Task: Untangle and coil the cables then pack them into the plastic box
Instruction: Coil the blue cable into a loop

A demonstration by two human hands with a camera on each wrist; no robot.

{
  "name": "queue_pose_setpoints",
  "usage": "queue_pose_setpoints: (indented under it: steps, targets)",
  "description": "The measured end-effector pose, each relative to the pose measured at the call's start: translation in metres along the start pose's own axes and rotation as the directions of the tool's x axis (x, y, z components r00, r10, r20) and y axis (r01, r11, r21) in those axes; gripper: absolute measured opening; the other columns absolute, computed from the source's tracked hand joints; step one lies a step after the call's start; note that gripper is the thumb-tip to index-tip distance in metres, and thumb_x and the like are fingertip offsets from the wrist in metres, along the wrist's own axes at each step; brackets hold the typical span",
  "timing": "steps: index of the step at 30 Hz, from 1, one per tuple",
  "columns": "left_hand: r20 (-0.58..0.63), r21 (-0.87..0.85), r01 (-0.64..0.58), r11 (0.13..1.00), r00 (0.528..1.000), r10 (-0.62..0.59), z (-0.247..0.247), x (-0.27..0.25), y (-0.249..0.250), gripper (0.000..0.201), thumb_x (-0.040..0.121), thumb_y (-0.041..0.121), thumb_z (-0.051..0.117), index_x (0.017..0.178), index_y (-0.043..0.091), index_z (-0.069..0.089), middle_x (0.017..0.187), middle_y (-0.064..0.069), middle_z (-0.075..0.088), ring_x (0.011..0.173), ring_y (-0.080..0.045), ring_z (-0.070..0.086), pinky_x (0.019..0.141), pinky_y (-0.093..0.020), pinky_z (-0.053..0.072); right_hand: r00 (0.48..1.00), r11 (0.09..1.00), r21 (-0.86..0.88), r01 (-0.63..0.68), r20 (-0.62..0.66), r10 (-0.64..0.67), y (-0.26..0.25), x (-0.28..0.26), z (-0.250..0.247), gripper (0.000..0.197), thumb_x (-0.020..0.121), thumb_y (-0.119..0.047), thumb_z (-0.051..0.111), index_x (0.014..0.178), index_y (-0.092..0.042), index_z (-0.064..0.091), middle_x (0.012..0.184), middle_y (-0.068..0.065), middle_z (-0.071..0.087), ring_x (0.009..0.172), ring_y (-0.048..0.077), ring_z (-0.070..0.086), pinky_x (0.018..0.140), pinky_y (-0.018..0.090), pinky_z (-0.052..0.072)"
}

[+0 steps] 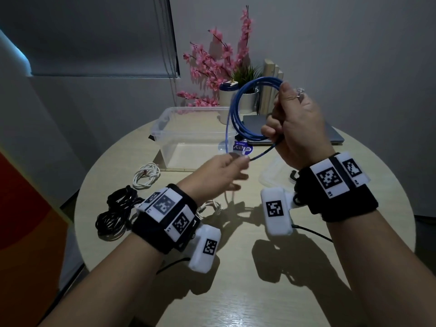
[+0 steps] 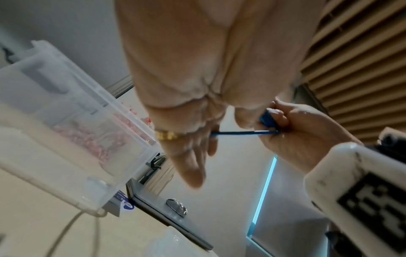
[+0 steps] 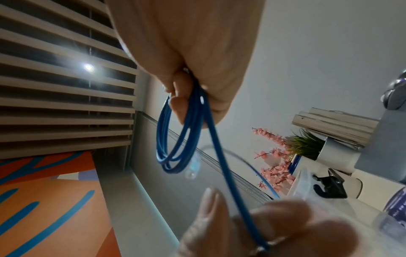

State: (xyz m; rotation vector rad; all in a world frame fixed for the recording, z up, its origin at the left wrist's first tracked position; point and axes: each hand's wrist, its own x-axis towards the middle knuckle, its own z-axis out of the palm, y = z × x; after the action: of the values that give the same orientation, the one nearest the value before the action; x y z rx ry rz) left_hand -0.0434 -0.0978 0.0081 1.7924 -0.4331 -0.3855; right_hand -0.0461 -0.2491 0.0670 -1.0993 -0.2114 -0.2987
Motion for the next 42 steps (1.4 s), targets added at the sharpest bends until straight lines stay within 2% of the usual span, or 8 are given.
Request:
queue_pose_setpoints:
  steps: [5, 9, 20, 24, 27, 31, 34, 42]
  targets:
    - [-0.364, -0.185, -0.146, 0.972, 0.929, 0.071, -0.007, 0.005, 0.008, 0.016, 0.098, 0.005, 0.049, 0.086, 0.009, 0.059, 0.069, -0.001, 0.066, 0.062, -0.009, 0.065, 0.064, -0.024, 0.055, 0.998, 0.979, -0.199, -0.047, 0.036, 0.056, 0.011, -0.005, 0.001, 0.021, 0.101, -0.024, 0.042, 0.082, -0.013, 0.040, 0.042, -0.009, 0.039, 0.038, 0.007, 0.032, 0.043, 0.024, 0.033]
    - [-0.531, -0.199, -0.163, 0.966, 0.847, 0.033, -0.016, 0.008, 0.009, 0.022, 0.095, 0.004, 0.052, 0.106, 0.019, 0.041, 0.088, -0.012, 0.063, 0.065, -0.017, 0.066, 0.062, -0.025, 0.056, 0.999, 0.824, -0.567, 0.012, 0.031, 0.006, 0.019, -0.006, 0.000, 0.020, 0.100, -0.023, 0.045, 0.083, -0.012, 0.047, 0.050, -0.008, 0.048, 0.041, 0.009, 0.047, 0.054, 0.035, 0.047]
    - [-0.505, 0.223, -0.172, 0.959, 0.821, 0.265, -0.024, 0.006, 0.004, 0.022, 0.095, 0.009, 0.051, 0.098, 0.026, 0.065, 0.075, 0.007, 0.066, 0.064, -0.008, 0.055, 0.069, -0.030, 0.050, 0.987, 0.305, -0.939, 0.158, 0.136, -0.091, 0.026, 0.003, -0.013, 0.035, 0.097, -0.042, 0.042, 0.076, -0.018, 0.056, 0.084, 0.010, 0.057, 0.090, 0.031, 0.053, 0.080, 0.043, 0.044]
    - [-0.431, 0.336, -0.215, 0.917, 0.831, 0.353, -0.024, 0.001, 0.008, 0.028, 0.095, 0.006, 0.050, 0.109, 0.020, 0.070, 0.072, 0.023, 0.059, 0.061, 0.009, 0.052, 0.067, -0.013, 0.043, 0.981, 0.098, -0.987, 0.127, 0.111, -0.156, 0.028, 0.002, -0.011, 0.028, 0.098, -0.043, 0.040, 0.092, -0.021, 0.056, 0.108, 0.006, 0.042, 0.108, 0.022, 0.036, 0.093, 0.038, 0.027]
    - [-0.393, 0.364, -0.254, 0.896, 0.831, 0.395, -0.024, -0.001, 0.011, 0.029, 0.094, 0.005, 0.051, 0.111, 0.019, 0.070, 0.076, 0.025, 0.061, 0.065, 0.014, 0.052, 0.065, -0.006, 0.038, 0.974, 0.146, -0.975, 0.165, 0.138, -0.181, 0.026, 0.002, -0.009, 0.025, 0.098, -0.035, 0.043, 0.100, -0.014, 0.055, 0.111, 0.006, 0.046, 0.106, 0.021, 0.042, 0.092, 0.038, 0.034]
    - [-0.442, 0.257, -0.260, 0.931, 0.825, 0.352, -0.029, 0.005, 0.013, 0.030, 0.094, 0.004, 0.050, 0.104, 0.024, 0.070, 0.089, 0.011, 0.068, 0.077, 0.000, 0.057, 0.076, -0.023, 0.049, 0.982, 0.367, -0.913, 0.180, 0.149, -0.112, 0.026, -0.001, -0.006, 0.011, 0.100, -0.026, 0.043, 0.095, -0.017, 0.047, 0.081, -0.001, 0.059, 0.069, 0.011, 0.057, 0.056, 0.018, 0.041]
    - [-0.520, 0.065, -0.264, 0.962, 0.814, 0.259, -0.028, 0.006, 0.017, 0.031, 0.096, 0.001, 0.046, 0.093, 0.023, 0.068, 0.083, 0.003, 0.067, 0.080, -0.013, 0.060, 0.079, -0.033, 0.054, 0.978, 0.354, -0.913, 0.203, 0.172, -0.116, 0.030, -0.002, -0.006, 0.009, 0.100, -0.019, 0.042, 0.105, -0.014, 0.047, 0.075, -0.008, 0.056, 0.061, 0.001, 0.052, 0.052, 0.012, 0.039]
    - [-0.438, -0.289, -0.281, 0.915, 0.889, 0.135, -0.021, 0.002, 0.020, 0.023, 0.100, 0.016, 0.045, 0.098, 0.004, 0.065, 0.073, -0.007, 0.055, 0.067, -0.015, 0.055, 0.060, -0.017, 0.049, 0.978, 0.276, -0.939, 0.206, 0.197, -0.063, 0.033, -0.002, -0.005, 0.027, 0.099, -0.013, 0.041, 0.125, -0.016, 0.050, 0.090, -0.005, 0.053, 0.078, 0.012, 0.048, 0.055, 0.018, 0.030]
